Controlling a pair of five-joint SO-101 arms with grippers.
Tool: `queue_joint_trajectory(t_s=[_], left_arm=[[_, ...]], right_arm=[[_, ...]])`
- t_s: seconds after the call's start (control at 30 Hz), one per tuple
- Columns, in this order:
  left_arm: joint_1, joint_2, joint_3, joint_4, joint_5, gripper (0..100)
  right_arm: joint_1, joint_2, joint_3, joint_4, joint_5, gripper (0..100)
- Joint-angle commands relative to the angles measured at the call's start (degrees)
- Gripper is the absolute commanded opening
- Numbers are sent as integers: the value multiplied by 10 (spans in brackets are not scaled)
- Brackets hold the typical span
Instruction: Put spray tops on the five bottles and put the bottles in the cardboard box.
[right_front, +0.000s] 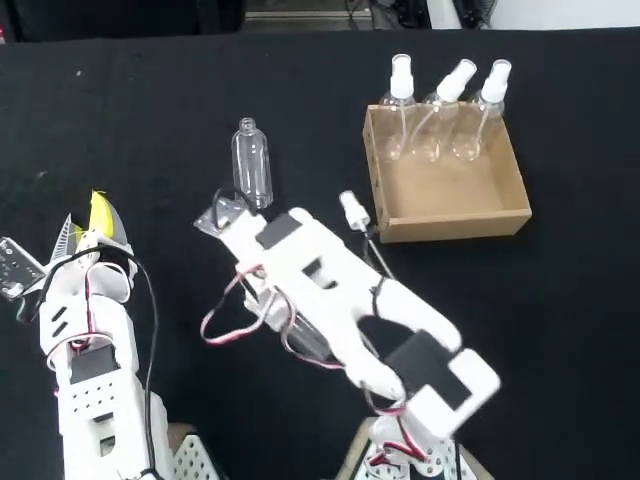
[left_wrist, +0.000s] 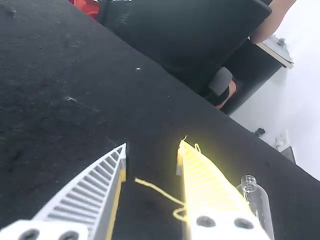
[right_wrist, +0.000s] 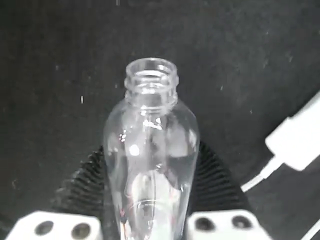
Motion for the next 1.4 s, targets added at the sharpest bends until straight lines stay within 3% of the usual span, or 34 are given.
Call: queue_joint_trajectory(t_s=[0.0, 0.17, 0.4, 0.83, 0.9, 1.03, 1.1, 1.2, 1.37], left_arm=[[-7, -10, -17, -15, 3, 162], [-7, -10, -17, -15, 3, 162], [-18, -10, -17, -15, 3, 162], [-29, -10, -18, -15, 4, 162], [-29, -10, -18, -15, 4, 162], [-29, -10, -18, -15, 4, 162], [-29, -10, -18, -15, 4, 162], [-29, -10, -18, -15, 4, 162], [-7, -10, -18, -11, -9, 162]], right_arm=[[17, -66, 36, -16, -7, 142], [22, -79, 50, -12, -7, 296], [17, -85, -20, 40, -8, 286], [17, 40, -14, -40, 40, 285], [17, 49, -15, -42, 45, 250], [20, 15, -23, -34, 41, 2], [22, -24, -23, 1, 41, 41], [31, -109, -22, 56, 41, 15], [101, -287, -19, 93, 41, 10]])
